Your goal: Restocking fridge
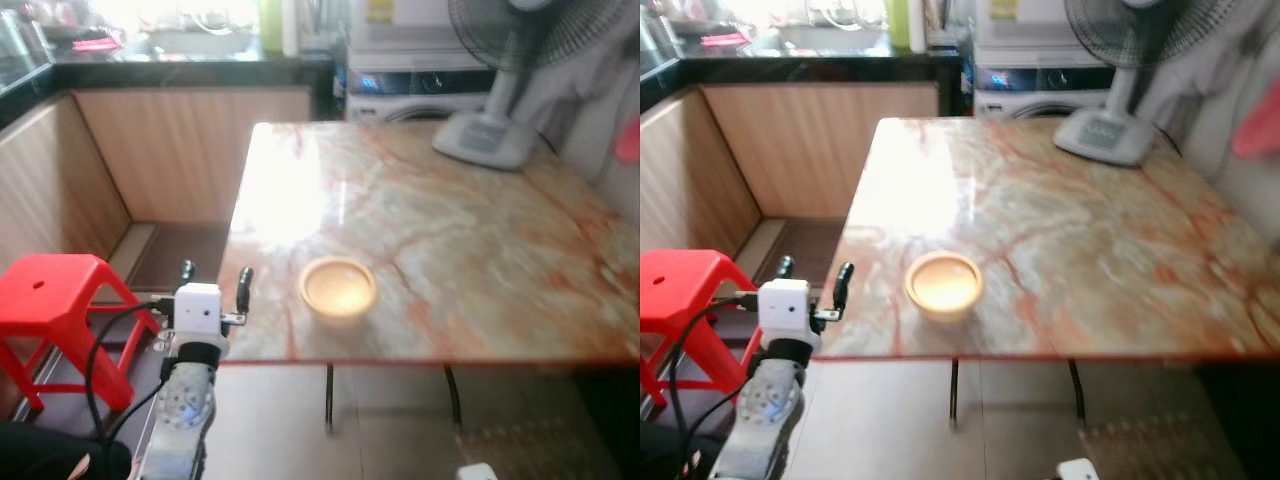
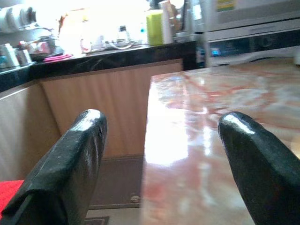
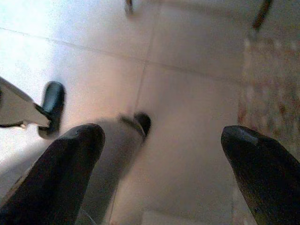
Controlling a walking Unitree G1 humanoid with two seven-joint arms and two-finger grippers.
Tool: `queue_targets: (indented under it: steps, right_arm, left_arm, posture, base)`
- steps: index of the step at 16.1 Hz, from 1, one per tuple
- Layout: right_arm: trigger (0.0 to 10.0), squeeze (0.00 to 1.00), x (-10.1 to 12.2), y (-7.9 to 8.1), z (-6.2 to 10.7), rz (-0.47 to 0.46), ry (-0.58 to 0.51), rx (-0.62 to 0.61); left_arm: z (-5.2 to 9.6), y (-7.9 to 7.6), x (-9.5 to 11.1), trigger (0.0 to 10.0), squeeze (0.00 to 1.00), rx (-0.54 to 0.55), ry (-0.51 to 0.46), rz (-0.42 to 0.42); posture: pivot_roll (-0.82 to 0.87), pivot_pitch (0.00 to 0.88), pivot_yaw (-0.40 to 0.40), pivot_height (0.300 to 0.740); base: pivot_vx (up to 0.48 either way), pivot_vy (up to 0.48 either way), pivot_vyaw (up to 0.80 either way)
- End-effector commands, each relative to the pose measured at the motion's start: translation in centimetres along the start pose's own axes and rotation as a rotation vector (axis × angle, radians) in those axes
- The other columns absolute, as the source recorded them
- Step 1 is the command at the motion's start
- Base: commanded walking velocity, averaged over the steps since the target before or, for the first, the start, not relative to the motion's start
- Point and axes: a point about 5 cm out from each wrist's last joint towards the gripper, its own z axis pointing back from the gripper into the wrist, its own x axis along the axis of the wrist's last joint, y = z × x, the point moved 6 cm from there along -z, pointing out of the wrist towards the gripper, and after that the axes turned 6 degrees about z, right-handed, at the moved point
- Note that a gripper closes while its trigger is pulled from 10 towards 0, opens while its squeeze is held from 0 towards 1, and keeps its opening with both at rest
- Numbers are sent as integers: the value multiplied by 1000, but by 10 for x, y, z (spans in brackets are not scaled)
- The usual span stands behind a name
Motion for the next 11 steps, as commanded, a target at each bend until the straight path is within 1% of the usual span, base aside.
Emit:
queue_targets:
  steps: [1,3,4,5,6,7,8,9,10,11]
  right_arm:
    - [10000,0,10,4,-2,13,-25,9]
    - [10000,0,10,4,-2,14,-25,10]
    - [10000,0,10,3,-2,14,-25,10]
    - [10000,0,10,3,-2,14,-24,9]
    - [10000,0,9,3,-2,16,-24,9]
    - [10000,0,9,3,-2,17,-23,8]
    - [10000,0,9,3,-2,18,-23,8]
    - [10000,0,10,3,-2,19,-23,9]
    - [10000,0,10,3,-2,19,-22,9]
    - [10000,0,10,3,-2,22,-22,9]
  left_arm:
    - [-1,3,2,10000,0,4,-2,6]
    - [-3,-7,9,10000,0,-41,-15,61]
    - [-5,-9,10,10000,0,-44,-9,88]
    - [-7,-10,11,10000,0,-40,1,138]
    - [-12,-11,17,10000,0,-35,0,213]
    - [-22,-14,31,10000,0,-41,-27,325]
    - [-26,-16,34,10000,0,-55,-16,388]
    - [-27,-19,34,10000,0,-71,-5,424]
    - [-29,-23,32,10000,0,-98,17,483]
    - [-31,-35,25,10000,0,-153,70,566]
  posture:
    - [58,0,-17,740]
    - [59,0,-18,740]
    - [59,0,-18,740]
    - [60,0,-19,740]
    - [60,0,-20,740]
    - [60,0,-20,740]
    - [60,0,-20,740]
    - [60,0,-20,740]
    - [61,0,-21,740]
    - [62,0,-23,740]
  base:
    - [0,0,0]
    - [0,0,0]
    - [0,0,0]
    - [0,0,0]
    - [0,0,0]
    - [0,0,0]
    - [0,0,0]
    - [0,0,0]
    - [0,0,0]
    - [0,0,0]
